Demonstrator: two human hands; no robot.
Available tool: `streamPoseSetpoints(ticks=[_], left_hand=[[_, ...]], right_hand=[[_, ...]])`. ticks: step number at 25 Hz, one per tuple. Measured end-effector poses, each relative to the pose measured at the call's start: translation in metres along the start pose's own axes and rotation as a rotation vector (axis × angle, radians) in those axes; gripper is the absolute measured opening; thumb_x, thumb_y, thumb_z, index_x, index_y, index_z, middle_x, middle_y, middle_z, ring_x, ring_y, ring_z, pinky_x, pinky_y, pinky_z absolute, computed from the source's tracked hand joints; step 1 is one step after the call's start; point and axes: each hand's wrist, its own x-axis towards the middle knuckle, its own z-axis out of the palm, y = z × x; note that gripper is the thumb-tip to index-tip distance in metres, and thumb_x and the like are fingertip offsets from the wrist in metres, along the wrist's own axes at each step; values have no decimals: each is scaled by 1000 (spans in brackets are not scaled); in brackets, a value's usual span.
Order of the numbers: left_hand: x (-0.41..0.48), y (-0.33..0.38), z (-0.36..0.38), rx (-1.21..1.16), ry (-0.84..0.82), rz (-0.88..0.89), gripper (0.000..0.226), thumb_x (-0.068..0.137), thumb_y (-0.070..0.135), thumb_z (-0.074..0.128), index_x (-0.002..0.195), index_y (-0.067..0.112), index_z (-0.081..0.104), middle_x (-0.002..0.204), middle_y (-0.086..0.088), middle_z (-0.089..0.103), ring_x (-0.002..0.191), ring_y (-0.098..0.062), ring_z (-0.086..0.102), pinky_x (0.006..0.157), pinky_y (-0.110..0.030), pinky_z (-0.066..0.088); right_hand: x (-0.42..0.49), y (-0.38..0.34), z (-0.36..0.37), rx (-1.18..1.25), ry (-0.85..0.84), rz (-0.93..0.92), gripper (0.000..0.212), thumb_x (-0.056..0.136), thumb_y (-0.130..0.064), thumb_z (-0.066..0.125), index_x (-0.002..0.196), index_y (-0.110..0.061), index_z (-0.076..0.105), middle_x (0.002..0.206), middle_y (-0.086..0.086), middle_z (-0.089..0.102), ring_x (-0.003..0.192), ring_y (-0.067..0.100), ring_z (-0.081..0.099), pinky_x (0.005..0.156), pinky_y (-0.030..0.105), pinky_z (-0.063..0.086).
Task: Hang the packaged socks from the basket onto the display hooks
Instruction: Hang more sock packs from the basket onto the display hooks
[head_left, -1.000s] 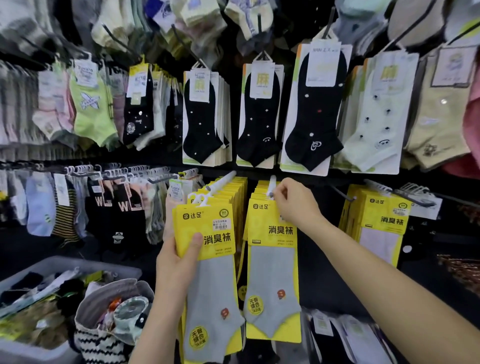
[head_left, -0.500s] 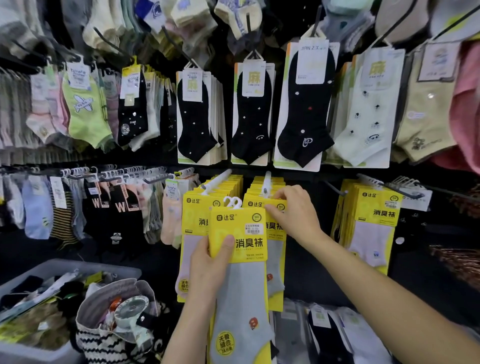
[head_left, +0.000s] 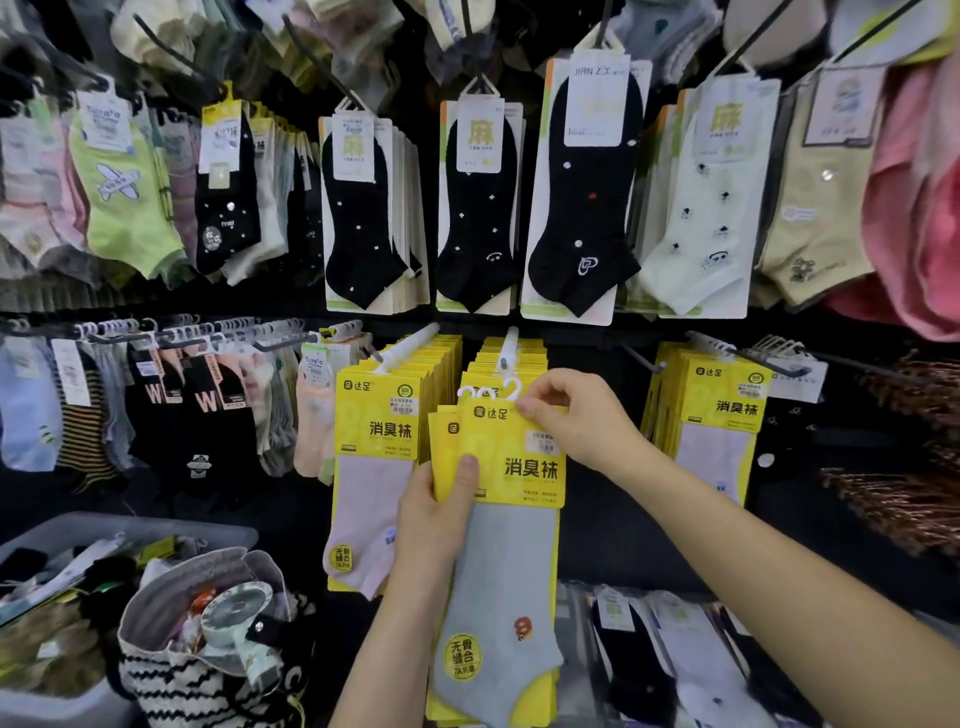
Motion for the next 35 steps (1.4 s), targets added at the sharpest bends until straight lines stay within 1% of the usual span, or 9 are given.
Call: streamPoseSetpoints(ticks=[4, 11, 14, 17, 21, 23, 26, 29, 35], left_hand=[[1, -3, 6, -77, -7, -18, 25, 94, 32, 52, 108, 13, 59, 113, -6, 65, 105, -20, 61, 92, -44, 51], [17, 0, -36, -18, 273, 144, 16, 96, 23, 48, 84, 30, 56, 86, 10, 62, 82, -15, 58, 65, -21, 42], [23, -3, -61, 47, 320, 169, 16, 96, 28, 48, 106, 26, 60, 102, 4, 66, 98, -20, 62, 74, -31, 51], [28, -6, -73, 56, 310, 166, 37, 97, 30, 47, 129, 13, 50, 119, -6, 63, 106, -24, 61, 91, -47, 51], [20, -1, -61, 15, 230, 170, 17, 96, 26, 48, 100, 36, 61, 97, 13, 67, 94, -12, 65, 78, -29, 53], [16, -1, -50, 20, 181, 151, 15, 96, 25, 48, 89, 31, 60, 87, 13, 65, 82, -10, 63, 66, -18, 49], [9, -2, -31, 12, 125, 119, 12, 96, 24, 49, 91, 22, 59, 92, 5, 66, 84, -9, 62, 68, -19, 50], [5, -2, -19, -15, 88, 138, 11, 95, 23, 50, 97, 20, 60, 98, 2, 68, 91, -11, 64, 76, -26, 53], [4, -2, -5, -32, 29, 116, 15, 96, 29, 47, 92, 21, 60, 89, 8, 66, 77, 4, 63, 63, -13, 50]], right_hand=[[2, 7, -5, 8, 44, 22, 8, 83, -24, 68, 77, -19, 66, 83, -5, 65, 85, 11, 61, 81, 35, 51], [33, 4, -1, -67, 201, 52, 10, 81, -31, 68, 73, -26, 66, 73, -15, 61, 76, 7, 57, 81, 37, 49], [38, 5, 8, -141, 177, 59, 13, 81, -36, 68, 69, -31, 63, 74, -17, 59, 82, 9, 56, 91, 48, 45], [38, 8, 19, -303, 227, 0, 17, 80, -42, 66, 67, -35, 58, 84, -15, 52, 91, 12, 53, 88, 36, 36], [39, 7, 24, -390, 216, -5, 13, 82, -42, 63, 77, -31, 58, 86, -12, 51, 95, 17, 52, 82, 35, 28], [37, 5, 22, -390, 229, 16, 14, 82, -42, 63, 84, -30, 57, 90, -10, 51, 98, 16, 52, 86, 36, 31], [21, -2, 19, -158, 271, -57, 21, 81, -47, 61, 81, -27, 58, 83, -11, 52, 85, 10, 52, 80, 33, 41], [1, -11, 19, -70, 31, -33, 38, 68, -62, 64, 80, -27, 55, 76, -9, 54, 70, 5, 51, 62, 24, 42], [0, -2, 7, -70, 5, 35, 25, 71, -40, 76, 77, -23, 60, 75, -3, 55, 66, 8, 46, 60, 23, 41]])
